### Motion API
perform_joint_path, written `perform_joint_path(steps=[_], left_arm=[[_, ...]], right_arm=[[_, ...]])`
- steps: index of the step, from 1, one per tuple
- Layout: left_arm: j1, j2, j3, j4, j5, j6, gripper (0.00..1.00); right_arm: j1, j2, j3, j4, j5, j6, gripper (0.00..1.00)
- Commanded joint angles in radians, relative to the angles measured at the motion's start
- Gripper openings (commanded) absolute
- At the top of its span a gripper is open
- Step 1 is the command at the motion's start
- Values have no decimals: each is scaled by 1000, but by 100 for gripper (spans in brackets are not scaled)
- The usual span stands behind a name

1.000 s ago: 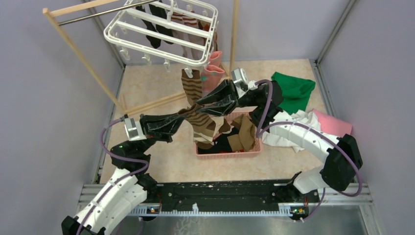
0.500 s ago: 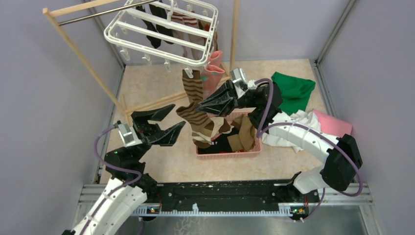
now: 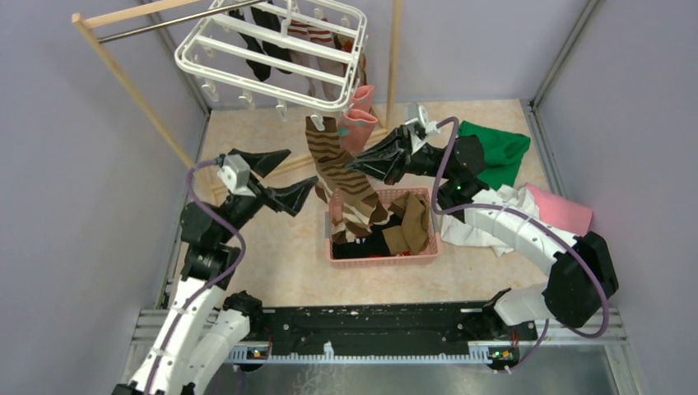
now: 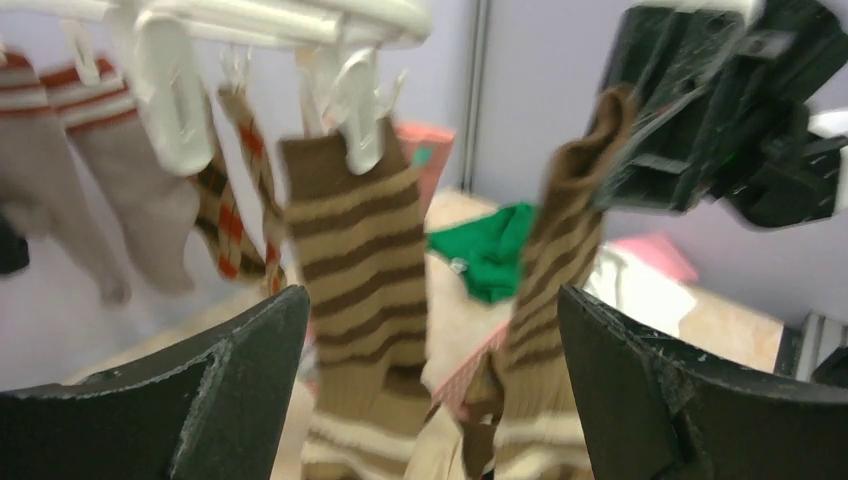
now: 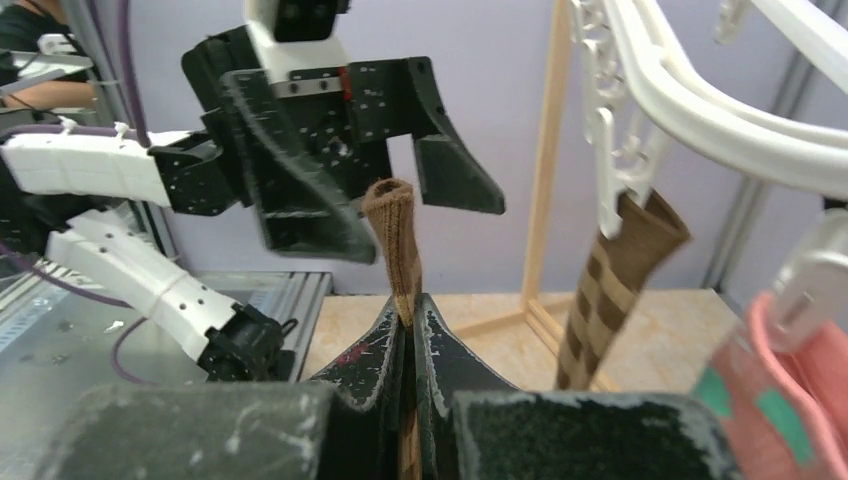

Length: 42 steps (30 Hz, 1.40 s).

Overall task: Clip the socks to the hanger
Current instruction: Pick up the sock from the bin, then open the clamp at the hanger.

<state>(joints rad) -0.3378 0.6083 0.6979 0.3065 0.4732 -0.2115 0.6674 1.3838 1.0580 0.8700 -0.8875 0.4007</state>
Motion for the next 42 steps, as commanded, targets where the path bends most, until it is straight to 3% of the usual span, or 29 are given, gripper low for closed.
perform_joint_path(steps=[1,4,6,9,12,17,27,42], left_arm=[[276,136,-2,220,387,-231,99],[480,247,-91,818,594,-694,99],[533,294,-107,1046,630,-826,99],[538,323,-106,1080,632,-806,99],[540,344,-133,1162,545,-782,99],[539,485,-133,1480,405,-914,99],[538,609,-24,1486,332,-909,99],[494,747,178,1485,408,-864,98]], right_arm=[[-50,-94,-41,-12,12,-35,0],[-62,-127,-63,-29,7,-67,0],[-64,-145,-80,-35,8,-86,0],[-63,-159,-102,-17,3,-86,0],[-64,-157,-103,8,-29,-75,0],[-60,-142,-92,32,-57,-51,0],[-31,-128,-92,44,-60,-56,0],[-26,-107,-68,50,-64,-54,0]])
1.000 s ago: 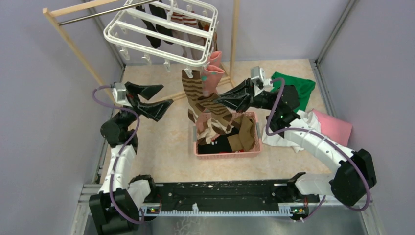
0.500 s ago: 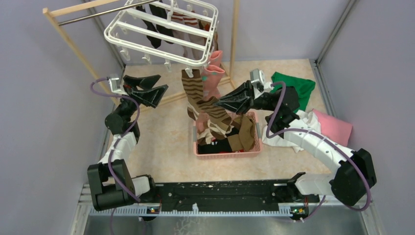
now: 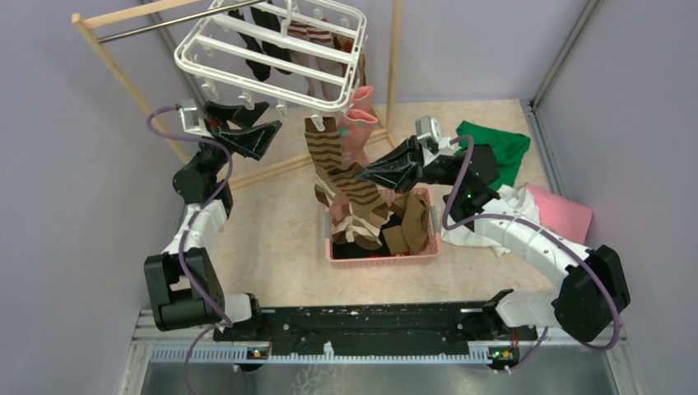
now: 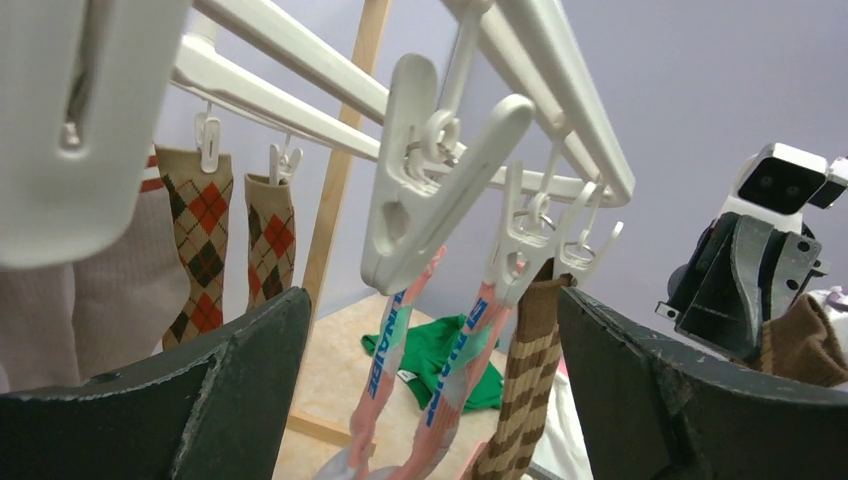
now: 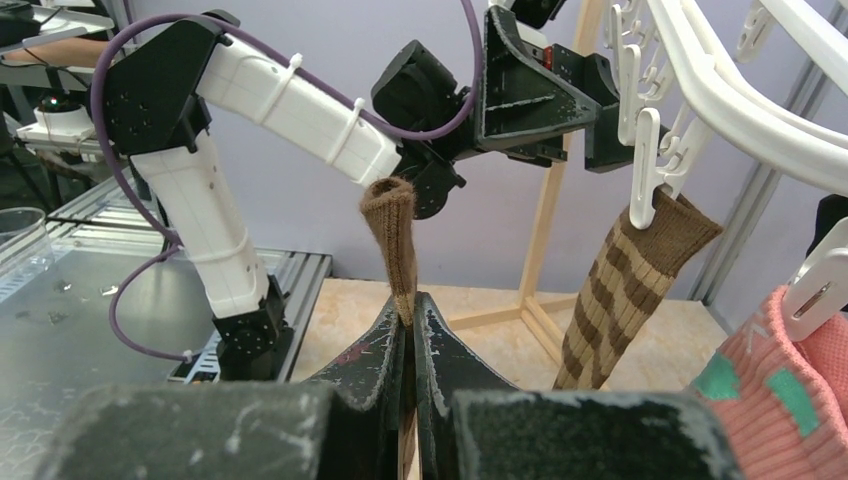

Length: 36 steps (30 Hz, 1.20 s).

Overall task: Clip the socks to the hanger
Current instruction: Open the clamp at the hanger.

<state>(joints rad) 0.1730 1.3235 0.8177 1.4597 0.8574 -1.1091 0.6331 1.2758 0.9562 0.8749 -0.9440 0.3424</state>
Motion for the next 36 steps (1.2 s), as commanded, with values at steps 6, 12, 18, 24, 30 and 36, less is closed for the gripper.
perform_joint_path(steps=[6,12,18,24,30,36], left_arm=[[-57,78,131,333,46,66,98],[-73,83,150,333,49,83,99],[-85,93,178,333,35,72,99],[-87,93,177,333,-7,76,99],[-102,102,192,332,-18,67,99],[-114,114,203,333,-14,53,99]], right_arm=[[9,3,33,44,-6,4,0],[11,8,34,45,-6,4,0],[11,15,39,52,-8,7,0],[11,16,38,53,-7,7,0],[15,19,38,54,-7,8,0],[15,20,41,55,-7,7,0]])
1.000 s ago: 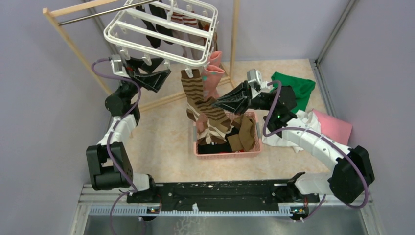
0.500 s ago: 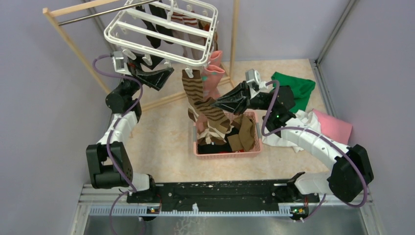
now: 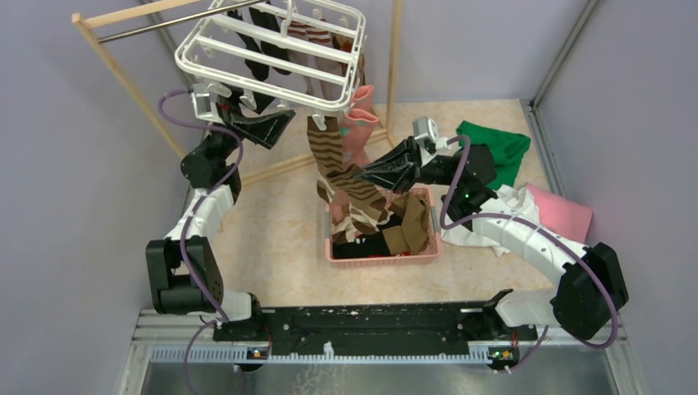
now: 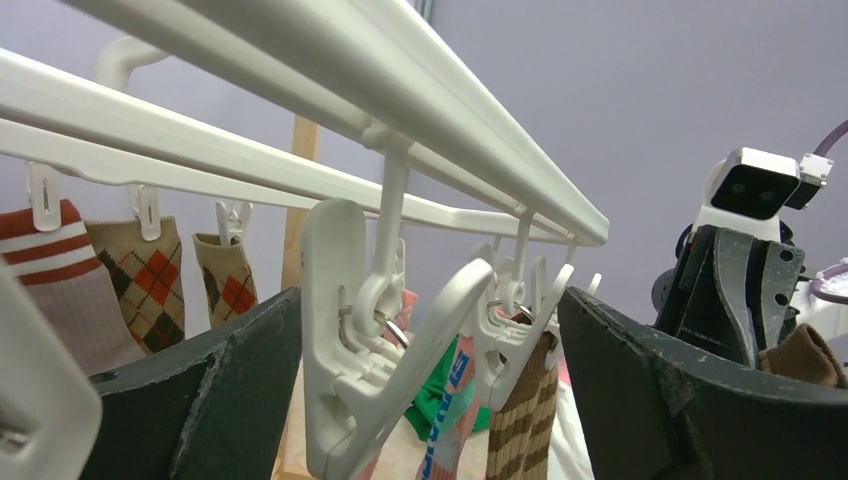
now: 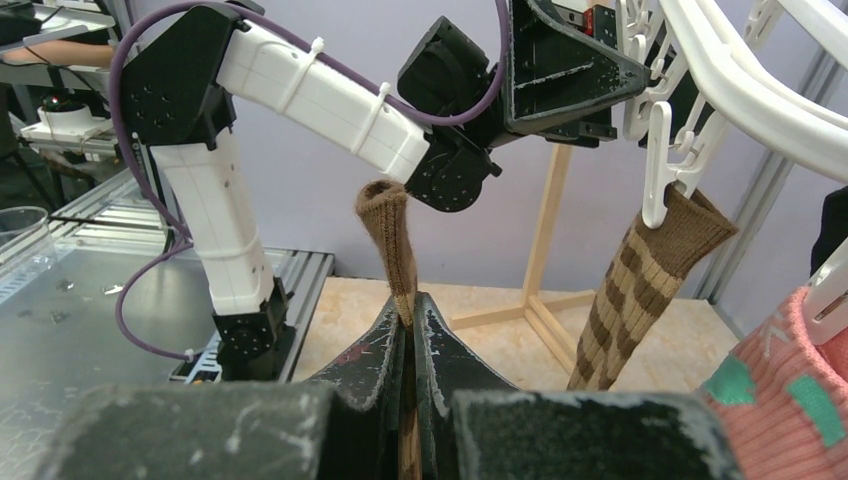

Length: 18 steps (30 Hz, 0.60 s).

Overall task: Clip the socks to the hanger
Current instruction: Open the clamp at the hanger.

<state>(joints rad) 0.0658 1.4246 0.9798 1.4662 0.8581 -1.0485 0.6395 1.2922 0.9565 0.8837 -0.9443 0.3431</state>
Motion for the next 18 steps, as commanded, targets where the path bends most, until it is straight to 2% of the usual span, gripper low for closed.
perform_joint_path(steps=[1,18], left_arm=[[-7,14,42,327,-15,-10,99],[-16,37,87,327,-18,-53,99]], right_arm=[[9,4,41,46,-7,6,0],[14,6,45,46,-8,5,0]])
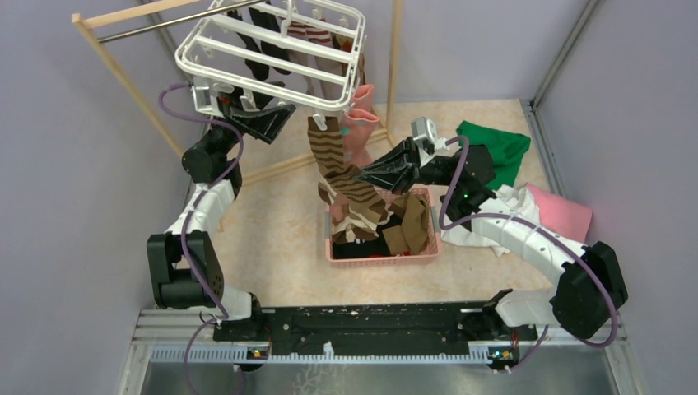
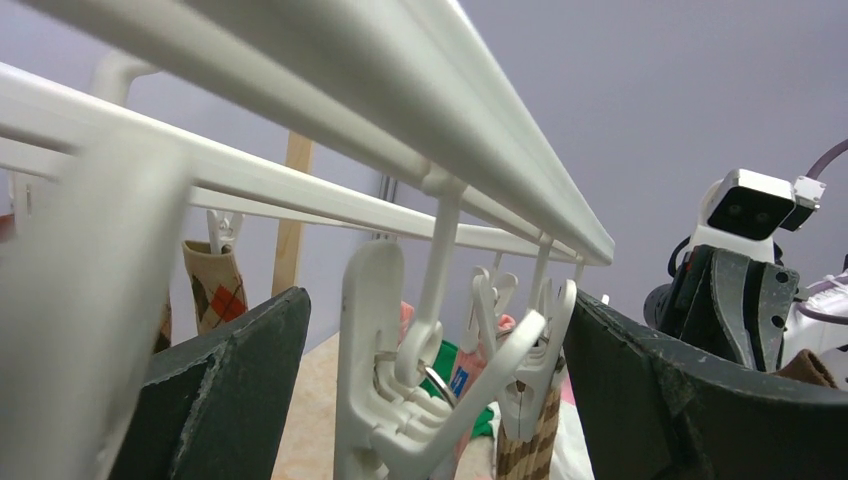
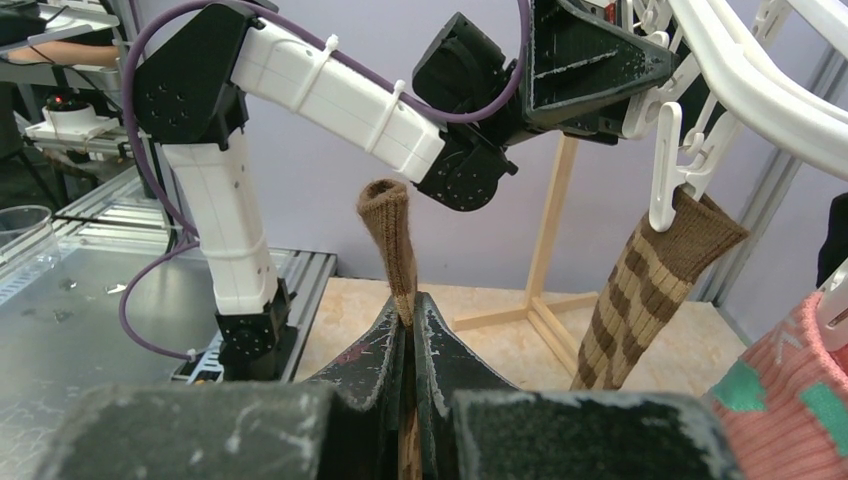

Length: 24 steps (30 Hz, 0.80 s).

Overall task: Clip the socks to the hanger
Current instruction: Open the clamp at the hanger.

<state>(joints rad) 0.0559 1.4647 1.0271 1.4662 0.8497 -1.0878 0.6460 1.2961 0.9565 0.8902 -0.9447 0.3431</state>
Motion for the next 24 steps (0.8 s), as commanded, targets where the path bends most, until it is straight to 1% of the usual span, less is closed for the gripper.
perform_joint_path(steps=[1,6,15,17,18,20,22,24], left_arm=[[-6,-3,40,327,-9,-15,99],[-8,-4,45,327,-7,-22,98],[-13,-8,45,326,-16,-32,84],[-14,-9,47,327,-16,-35,79],[-15,-10,47,327,-17,-36,75],[-16,-11,48,326,-16,-39,64],[-17,-14,48,326,-17,-40,50],[-18,-15,48,326,-17,-40,45]], right_arm=[[7,2,44,39,-8,5,0],[10,5,46,39,-9,3,0],[12,5,45,38,-10,2,0],[14,4,44,36,-11,0,0],[12,5,43,36,-11,-1,0],[12,5,42,36,-11,-3,0],[13,4,40,36,-11,-5,0],[12,5,40,33,-11,-7,0]])
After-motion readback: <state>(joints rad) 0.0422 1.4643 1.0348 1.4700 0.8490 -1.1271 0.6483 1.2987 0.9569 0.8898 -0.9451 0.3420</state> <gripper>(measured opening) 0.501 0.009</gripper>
